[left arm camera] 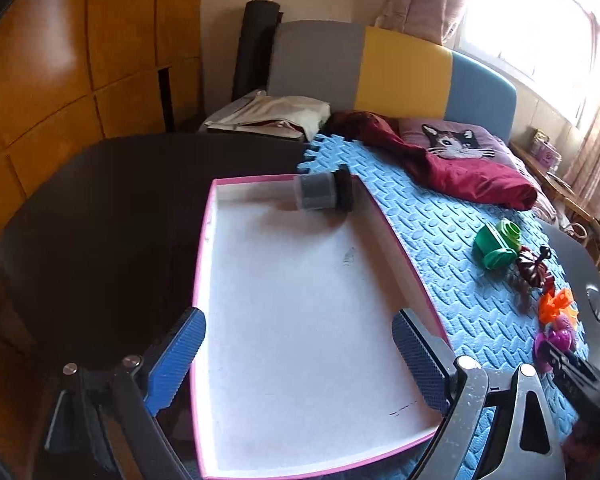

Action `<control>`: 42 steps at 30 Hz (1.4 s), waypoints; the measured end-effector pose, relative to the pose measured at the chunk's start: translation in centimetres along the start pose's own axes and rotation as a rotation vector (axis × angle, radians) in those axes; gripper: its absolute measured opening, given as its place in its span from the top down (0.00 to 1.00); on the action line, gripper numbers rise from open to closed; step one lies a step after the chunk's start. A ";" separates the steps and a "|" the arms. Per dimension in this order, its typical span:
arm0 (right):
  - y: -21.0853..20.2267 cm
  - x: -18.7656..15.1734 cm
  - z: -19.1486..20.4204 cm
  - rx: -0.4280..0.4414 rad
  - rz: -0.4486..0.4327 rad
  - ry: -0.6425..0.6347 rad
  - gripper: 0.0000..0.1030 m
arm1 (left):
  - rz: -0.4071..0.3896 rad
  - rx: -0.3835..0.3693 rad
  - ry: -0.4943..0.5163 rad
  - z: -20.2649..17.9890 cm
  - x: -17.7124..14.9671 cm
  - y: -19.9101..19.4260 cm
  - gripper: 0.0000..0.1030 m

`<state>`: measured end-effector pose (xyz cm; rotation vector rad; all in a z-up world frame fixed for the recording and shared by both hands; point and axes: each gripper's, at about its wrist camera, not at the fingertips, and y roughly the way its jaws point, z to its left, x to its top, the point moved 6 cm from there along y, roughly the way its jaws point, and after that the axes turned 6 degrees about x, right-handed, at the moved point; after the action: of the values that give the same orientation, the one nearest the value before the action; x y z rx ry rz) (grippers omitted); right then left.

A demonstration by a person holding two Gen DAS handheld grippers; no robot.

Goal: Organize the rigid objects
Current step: 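Grasp the magenta dome toy with the right gripper, then carry the magenta dome into the tray and open the right gripper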

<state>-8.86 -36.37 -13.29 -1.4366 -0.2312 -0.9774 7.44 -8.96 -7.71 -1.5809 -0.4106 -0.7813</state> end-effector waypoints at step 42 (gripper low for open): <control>5.5 6.9 24.3 0.428 0.136 -0.357 0.68 | -0.013 0.076 -0.140 6.5 -0.5 -0.2 0.04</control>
<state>9.02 -18.45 -8.06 -1.2011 -0.5617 -0.5139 8.50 -2.52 -7.97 -1.5684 -0.5462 -0.6591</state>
